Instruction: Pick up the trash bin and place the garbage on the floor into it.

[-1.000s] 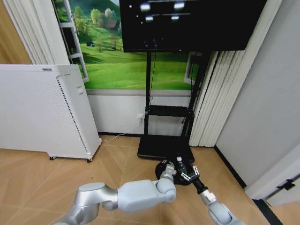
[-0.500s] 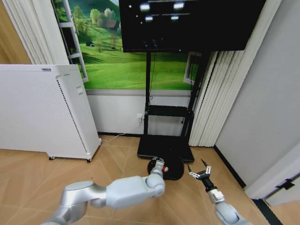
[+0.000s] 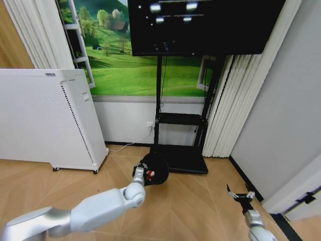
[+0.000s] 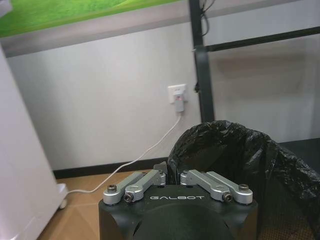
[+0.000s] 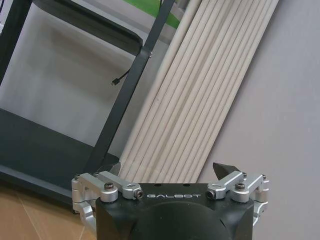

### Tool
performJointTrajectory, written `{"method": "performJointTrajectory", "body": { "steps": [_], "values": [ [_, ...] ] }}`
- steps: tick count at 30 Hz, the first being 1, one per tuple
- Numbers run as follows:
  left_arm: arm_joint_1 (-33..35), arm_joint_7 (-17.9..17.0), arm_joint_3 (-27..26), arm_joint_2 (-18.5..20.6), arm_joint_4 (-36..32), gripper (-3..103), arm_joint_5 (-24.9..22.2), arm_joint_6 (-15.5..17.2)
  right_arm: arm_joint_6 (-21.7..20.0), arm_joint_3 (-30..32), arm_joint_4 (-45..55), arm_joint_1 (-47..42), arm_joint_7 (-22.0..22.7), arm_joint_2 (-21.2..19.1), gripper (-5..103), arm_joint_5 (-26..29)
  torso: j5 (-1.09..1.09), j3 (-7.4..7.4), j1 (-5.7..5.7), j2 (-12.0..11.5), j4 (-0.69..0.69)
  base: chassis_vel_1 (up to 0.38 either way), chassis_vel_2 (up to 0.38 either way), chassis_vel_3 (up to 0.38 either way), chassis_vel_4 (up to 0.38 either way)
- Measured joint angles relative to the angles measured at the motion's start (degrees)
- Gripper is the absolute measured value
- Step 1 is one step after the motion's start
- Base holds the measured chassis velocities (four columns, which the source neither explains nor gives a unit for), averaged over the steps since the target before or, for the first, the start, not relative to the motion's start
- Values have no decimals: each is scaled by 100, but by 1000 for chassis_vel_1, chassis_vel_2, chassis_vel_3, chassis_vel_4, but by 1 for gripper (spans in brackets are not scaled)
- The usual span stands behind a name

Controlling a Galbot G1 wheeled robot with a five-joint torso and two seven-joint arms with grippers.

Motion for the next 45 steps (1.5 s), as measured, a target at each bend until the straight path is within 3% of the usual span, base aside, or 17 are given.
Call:
{"method": "performJointTrajectory", "body": {
  "steps": [3, 8, 22, 25, 35, 43, 45],
  "values": [
    [371, 78, -289, 303, -178, 8, 132, 2, 63, 165, -17, -93, 46, 84, 100, -147, 0, 0, 0, 0, 2, 0, 0, 0, 0],
    [653, 183, -488, 451, -287, 8, 251, -4, 67, 291, 8, -133, 215, 176, 100, -380, -1, 0, 0, 0, 1, 0, 0, 0, 0],
    [1060, 337, -850, 481, -317, 8, 474, -35, -67, 358, 190, -142, 453, 373, 100, -736, -1, 0, -1, 0, 0, 98, 100, -102, -102],
    [1143, 384, -967, 517, -338, 8, 523, 12, -84, 349, 220, -144, 475, 416, 100, -783, 3, 1, 1, -2, 4, 263, 270, -216, -224],
    [1388, 554, -1235, 566, -399, 8, 951, 17, -205, 402, 311, -235, 622, 489, 100, -1002, 2, 0, 0, -2, -1, 307, 302, -313, -303],
    [1548, 608, -1323, 630, -467, 8, 1114, 18, -201, 515, 451, -428, 740, 614, 100, -1163, 0, 1, 1, -2, 5, 329, 327, -321, -332],
    [1576, 606, -1341, 651, -532, 8, 1140, 23, -161, 598, 511, -528, 740, 640, 100, -1197, -2, 0, 0, -1, 0, 126, 126, -148, -186]
  ]
}}
